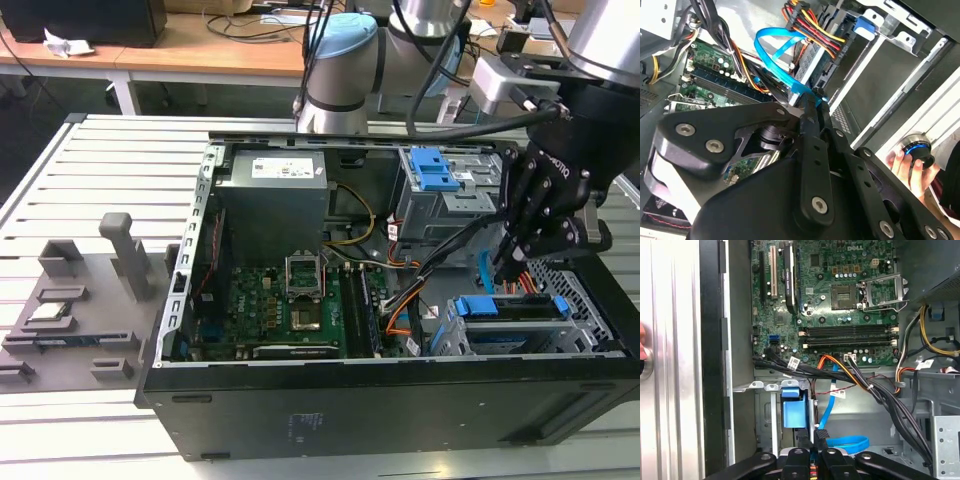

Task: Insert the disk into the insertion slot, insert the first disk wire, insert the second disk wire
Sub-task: 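Insert the second disk wire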

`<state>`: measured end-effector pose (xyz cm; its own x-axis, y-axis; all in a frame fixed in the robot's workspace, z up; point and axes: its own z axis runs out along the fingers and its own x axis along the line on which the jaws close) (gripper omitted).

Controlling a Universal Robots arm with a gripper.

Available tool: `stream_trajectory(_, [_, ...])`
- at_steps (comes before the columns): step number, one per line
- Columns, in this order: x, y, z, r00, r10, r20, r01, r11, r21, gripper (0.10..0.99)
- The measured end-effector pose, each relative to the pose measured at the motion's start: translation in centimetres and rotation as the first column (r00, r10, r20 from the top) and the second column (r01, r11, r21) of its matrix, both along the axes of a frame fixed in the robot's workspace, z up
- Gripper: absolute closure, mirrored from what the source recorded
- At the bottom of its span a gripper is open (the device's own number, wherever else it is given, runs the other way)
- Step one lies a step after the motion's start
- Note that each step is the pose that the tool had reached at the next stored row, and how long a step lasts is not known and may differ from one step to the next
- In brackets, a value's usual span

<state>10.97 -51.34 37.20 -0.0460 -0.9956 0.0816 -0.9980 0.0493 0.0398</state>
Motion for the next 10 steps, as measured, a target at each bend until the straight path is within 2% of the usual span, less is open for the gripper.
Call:
stream_trajectory(1, [0.00,-0.37,-0.03,1.0000,0.000,0.0000,0.000,1.0000,0.000,0.925])
stream_trajectory(9, [0.02,-1.68,-0.16,1.0000,0.000,0.0000,0.000,1.0000,0.000,0.925])
stream_trajectory(10, [0.15,-1.90,-0.39,1.0000,0.000,0.0000,0.000,1.0000,0.000,0.925])
